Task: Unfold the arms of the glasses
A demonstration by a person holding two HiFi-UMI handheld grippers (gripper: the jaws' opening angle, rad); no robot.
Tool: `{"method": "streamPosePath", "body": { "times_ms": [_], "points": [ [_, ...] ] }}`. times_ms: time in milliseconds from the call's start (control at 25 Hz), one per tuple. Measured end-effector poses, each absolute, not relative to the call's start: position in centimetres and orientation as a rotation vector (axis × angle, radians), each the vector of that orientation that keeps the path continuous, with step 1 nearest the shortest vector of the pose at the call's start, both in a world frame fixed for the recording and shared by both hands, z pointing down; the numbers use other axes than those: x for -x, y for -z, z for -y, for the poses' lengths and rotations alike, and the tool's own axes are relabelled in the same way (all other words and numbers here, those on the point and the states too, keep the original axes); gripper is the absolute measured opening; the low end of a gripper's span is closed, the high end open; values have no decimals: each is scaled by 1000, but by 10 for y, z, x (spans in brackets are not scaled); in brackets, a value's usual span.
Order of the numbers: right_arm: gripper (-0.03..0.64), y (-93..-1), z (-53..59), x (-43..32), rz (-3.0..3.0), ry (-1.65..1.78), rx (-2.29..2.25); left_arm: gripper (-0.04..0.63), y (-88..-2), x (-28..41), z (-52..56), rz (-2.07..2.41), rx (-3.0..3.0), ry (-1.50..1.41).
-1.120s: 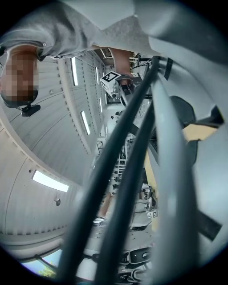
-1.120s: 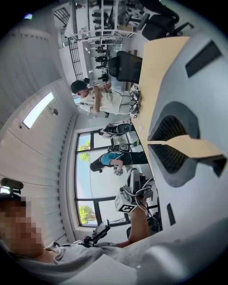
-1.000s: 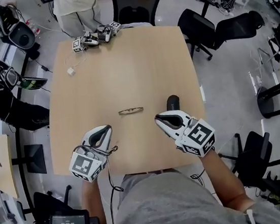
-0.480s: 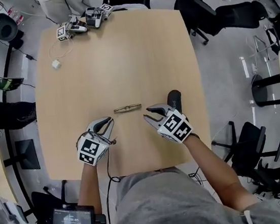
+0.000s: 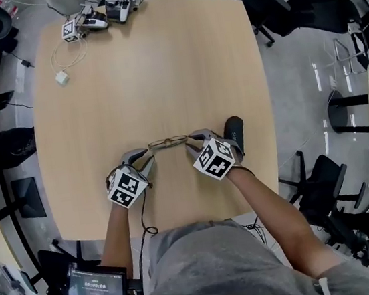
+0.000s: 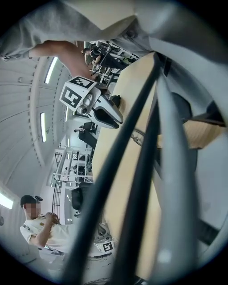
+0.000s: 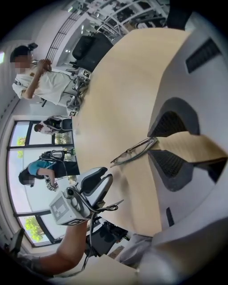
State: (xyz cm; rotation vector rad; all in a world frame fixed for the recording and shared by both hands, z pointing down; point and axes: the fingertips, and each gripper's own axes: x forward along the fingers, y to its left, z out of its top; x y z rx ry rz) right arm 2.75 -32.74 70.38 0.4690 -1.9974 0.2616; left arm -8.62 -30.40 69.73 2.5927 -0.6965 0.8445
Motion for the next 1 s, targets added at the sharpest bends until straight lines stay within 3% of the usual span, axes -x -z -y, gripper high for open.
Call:
{"method": "streamPosePath", "body": {
  "times_ms": [320,1000],
  "points": [
    [43,-713,330,-27,1938,-144,-423,71,-717,73,303,637,-2621,-955],
    [40,-711,327,-33,1919,-153,-508,38,-724,54,293,636,-2568,-991]
  ]
}}
